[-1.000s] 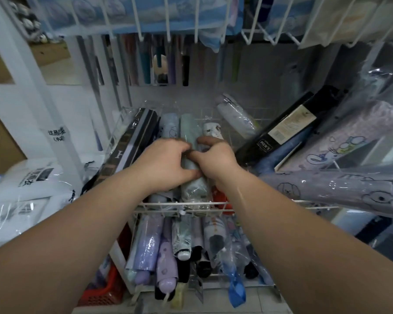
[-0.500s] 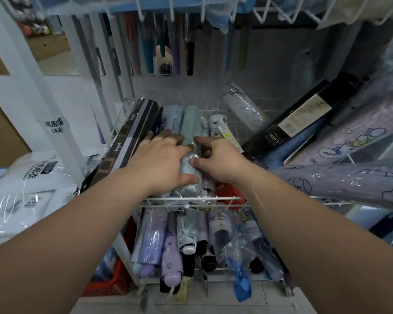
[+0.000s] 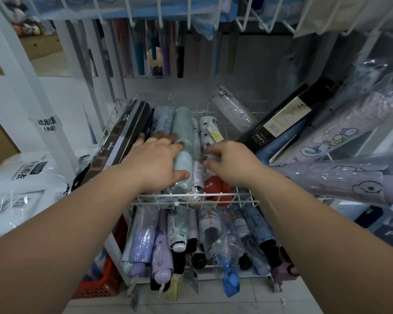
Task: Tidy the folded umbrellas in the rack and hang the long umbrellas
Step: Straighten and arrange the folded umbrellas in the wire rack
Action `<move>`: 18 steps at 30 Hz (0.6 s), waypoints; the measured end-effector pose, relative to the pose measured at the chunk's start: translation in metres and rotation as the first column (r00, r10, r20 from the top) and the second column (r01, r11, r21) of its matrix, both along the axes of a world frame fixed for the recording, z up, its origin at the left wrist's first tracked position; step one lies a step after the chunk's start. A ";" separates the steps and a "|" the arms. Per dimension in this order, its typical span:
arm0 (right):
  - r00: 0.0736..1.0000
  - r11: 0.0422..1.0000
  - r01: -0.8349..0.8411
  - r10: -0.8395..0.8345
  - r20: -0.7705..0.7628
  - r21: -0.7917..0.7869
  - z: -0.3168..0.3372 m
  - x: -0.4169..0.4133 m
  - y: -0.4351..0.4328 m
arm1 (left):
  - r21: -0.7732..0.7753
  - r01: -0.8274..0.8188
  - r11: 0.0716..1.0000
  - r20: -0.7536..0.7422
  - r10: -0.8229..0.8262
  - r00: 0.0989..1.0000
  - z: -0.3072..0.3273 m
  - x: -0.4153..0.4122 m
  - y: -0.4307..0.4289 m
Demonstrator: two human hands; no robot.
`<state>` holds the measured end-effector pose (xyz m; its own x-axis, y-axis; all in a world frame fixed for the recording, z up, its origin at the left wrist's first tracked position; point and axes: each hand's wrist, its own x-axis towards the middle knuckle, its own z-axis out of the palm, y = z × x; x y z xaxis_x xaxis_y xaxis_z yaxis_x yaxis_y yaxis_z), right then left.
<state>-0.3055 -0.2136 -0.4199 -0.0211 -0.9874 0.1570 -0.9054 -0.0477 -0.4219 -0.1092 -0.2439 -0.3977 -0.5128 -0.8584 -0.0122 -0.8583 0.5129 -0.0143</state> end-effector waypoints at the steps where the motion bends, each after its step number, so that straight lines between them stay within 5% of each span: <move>1: 1.000 0.999 0.027 -0.027 0.002 -0.039 0.004 -0.002 0.006 | -0.014 0.002 1.000 -0.027 -0.002 1.000 0.001 -0.002 0.003; 3: 0.995 0.985 0.098 -0.093 0.043 -0.145 0.010 -0.007 0.024 | -0.059 0.027 0.998 -0.137 -0.035 0.990 0.002 -0.010 0.013; 7: 0.905 0.910 0.305 -0.184 0.384 -0.281 0.004 -0.021 0.081 | -0.053 0.203 0.978 -0.427 -0.206 0.880 -0.002 -0.044 0.042; 18: 0.363 0.581 0.802 -0.295 0.884 -0.135 -0.051 -0.039 0.173 | 0.089 0.510 0.856 -0.654 -0.336 0.678 -0.029 -0.144 0.052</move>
<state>-0.3449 -0.0405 -0.4708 -0.8744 -0.4486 0.1849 -0.1667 -0.0802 -0.9827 -0.2534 -0.1917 -0.4267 -0.7915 -0.5578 0.2498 -0.3281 0.7326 0.5964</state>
